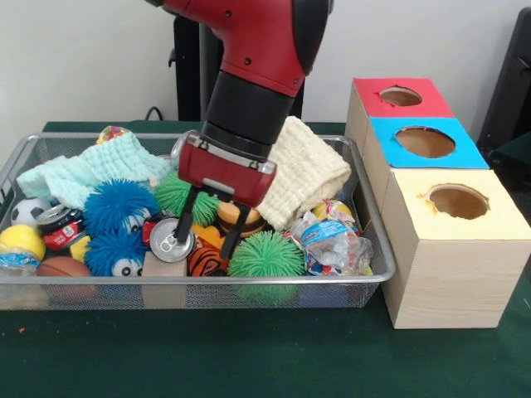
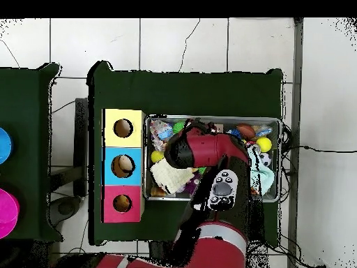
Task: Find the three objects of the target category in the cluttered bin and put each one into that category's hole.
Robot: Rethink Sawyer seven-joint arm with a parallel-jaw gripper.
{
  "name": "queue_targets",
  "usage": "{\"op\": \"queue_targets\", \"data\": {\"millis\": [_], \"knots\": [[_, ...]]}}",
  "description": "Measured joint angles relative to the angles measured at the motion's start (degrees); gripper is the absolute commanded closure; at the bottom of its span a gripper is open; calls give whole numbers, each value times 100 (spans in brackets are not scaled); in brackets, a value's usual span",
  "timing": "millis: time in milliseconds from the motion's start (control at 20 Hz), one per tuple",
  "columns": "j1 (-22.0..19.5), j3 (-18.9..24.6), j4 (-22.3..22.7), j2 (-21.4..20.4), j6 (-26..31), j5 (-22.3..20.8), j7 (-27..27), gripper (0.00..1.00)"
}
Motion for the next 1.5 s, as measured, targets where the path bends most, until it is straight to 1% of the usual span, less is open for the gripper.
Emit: {"op": "queue_targets", "data": {"millis": [600, 800, 1100, 1500], "knots": [[-448, 91, 124, 143, -1, 1, 0, 0], [-509, 147, 176, 141, 5, 18, 0, 0], [-487, 174, 272, 85, 32, 45, 0, 0], [-200, 173, 431, -153, 33, 43, 0, 0]]}}
